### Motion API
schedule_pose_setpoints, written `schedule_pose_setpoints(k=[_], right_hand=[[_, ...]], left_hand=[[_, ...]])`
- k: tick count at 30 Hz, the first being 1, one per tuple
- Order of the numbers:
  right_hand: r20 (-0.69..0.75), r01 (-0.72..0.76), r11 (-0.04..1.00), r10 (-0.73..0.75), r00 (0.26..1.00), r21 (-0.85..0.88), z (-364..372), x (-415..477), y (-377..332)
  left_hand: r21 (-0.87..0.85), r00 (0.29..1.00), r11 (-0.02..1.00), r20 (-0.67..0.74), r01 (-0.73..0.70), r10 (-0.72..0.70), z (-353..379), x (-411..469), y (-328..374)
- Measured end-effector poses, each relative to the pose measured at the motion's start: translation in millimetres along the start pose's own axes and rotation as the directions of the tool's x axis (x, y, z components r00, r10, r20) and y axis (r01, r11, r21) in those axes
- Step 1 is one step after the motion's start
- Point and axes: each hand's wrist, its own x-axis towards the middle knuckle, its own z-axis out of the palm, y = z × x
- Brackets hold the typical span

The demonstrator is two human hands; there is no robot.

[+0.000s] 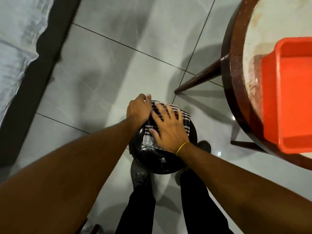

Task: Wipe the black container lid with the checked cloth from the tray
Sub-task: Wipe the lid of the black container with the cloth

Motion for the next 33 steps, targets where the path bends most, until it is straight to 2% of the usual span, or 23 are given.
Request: schedule_pose_setpoints(k=[1,3,6,9,12,15,18,21,23,24,28,30,33], right_hand=[[0.024,0.031,0.999,-0.03,0.999,-0.016,11,3,0],[0.001,0.053,0.998,-0.053,0.999,-0.027,28,3,3],[-0.098,0.034,0.998,-0.038,0.994,-0.044,46,1,9],[-0.157,0.033,0.999,-0.038,0.987,-0.038,51,4,9],[-0.18,-0.006,1.0,0.004,0.984,-0.013,56,2,9],[-0.202,-0.187,0.981,0.192,0.96,0.043,62,-1,6],[-0.22,-0.437,0.891,0.455,0.863,0.127,67,-9,-2],[-0.208,-0.673,0.699,0.714,0.668,0.242,73,-22,-19],[-0.19,-0.756,0.582,0.813,0.55,0.301,78,-30,-32],[-0.18,-0.774,0.55,0.835,0.52,0.315,80,-32,-36],[-0.151,-0.796,0.526,0.85,0.505,0.3,83,-36,-42],[-0.133,-0.797,0.527,0.848,0.512,0.296,83,-34,-41],[-0.131,-0.793,0.539,0.841,0.525,0.285,84,-32,-39]], left_hand=[[0.005,0.994,0.998,0.086,0.068,-0.068,6,15,1],[0.036,0.973,0.993,0.198,0.114,-0.119,16,37,4],[-0.01,0.966,0.994,0.236,0.113,-0.107,32,56,2],[-0.138,0.966,0.981,0.239,0.137,-0.102,36,65,-7],[-0.135,0.978,0.984,0.191,0.113,-0.086,39,70,-9],[-0.081,0.988,0.993,0.135,0.086,-0.074,41,68,-6],[-0.052,0.995,0.994,0.044,0.096,-0.094,41,65,-4],[-0.045,0.991,0.99,0.0,0.131,-0.131,43,62,-4],[-0.023,0.992,0.992,0.006,0.124,-0.124,47,58,-5],[-0.004,0.993,0.993,0.014,0.117,-0.117,48,55,-5],[0.11,0.999,0.993,0.012,0.03,-0.031,47,49,0],[0.217,0.995,0.971,0.007,-0.099,0.1,47,45,3],[0.36,0.954,0.883,0.089,-0.3,0.287,56,34,8]])
